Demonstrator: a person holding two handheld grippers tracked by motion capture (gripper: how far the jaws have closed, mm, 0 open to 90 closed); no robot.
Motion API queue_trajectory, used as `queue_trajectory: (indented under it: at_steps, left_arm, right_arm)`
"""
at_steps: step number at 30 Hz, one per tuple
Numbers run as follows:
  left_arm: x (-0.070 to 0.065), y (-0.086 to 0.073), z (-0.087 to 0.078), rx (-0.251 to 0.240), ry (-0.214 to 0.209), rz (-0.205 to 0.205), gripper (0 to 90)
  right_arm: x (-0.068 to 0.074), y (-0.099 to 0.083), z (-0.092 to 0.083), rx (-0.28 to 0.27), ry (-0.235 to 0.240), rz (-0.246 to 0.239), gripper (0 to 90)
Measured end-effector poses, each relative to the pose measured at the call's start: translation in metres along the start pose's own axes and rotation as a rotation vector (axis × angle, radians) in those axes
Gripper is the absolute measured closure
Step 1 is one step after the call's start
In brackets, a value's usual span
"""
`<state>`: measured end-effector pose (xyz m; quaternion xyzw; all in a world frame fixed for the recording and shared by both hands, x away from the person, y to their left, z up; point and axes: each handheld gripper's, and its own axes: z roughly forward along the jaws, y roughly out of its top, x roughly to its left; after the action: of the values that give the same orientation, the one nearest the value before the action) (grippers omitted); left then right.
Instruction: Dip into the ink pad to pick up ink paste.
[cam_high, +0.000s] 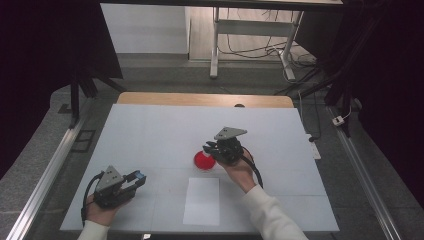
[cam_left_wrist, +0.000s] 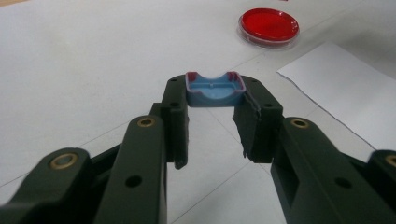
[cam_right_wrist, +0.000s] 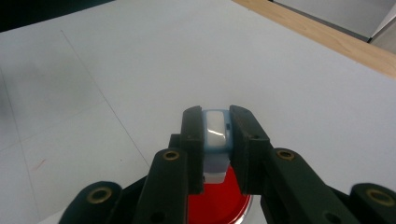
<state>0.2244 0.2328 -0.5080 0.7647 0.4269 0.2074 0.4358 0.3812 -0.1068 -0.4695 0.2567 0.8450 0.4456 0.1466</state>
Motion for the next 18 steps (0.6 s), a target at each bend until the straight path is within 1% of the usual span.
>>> queue_trajectory:
  at_steps: [6, 9, 11, 14, 18]
  left_arm:
    - [-0.0003, 0.0001, 0.0001, 0.0, -0.002, 0.001, 65.3]
    - [-0.0003, 0.0, 0.0004, 0.001, -0.002, 0.001, 65.3]
    - [-0.0003, 0.0, 0.0006, 0.002, -0.001, 0.002, 65.3]
    - [-0.0002, -0.0001, 0.0004, 0.001, -0.002, 0.002, 65.3]
    - [0.0, -0.0004, 0.0005, 0.003, -0.002, 0.001, 65.3]
  right_arm:
    - [0.0017, 0.0036, -0.0044, -0.016, 0.004, -0.01, 75.7]
    - [0.0029, 0.0042, -0.0042, -0.013, 0.007, -0.015, 75.7]
    - [0.0036, 0.0037, -0.0024, -0.008, 0.007, -0.02, 75.7]
    - [0.0026, 0.002, 0.0, 0.022, -0.015, -0.037, 75.7]
    - [-0.0037, -0.0027, 0.005, 0.044, -0.026, -0.026, 75.7]
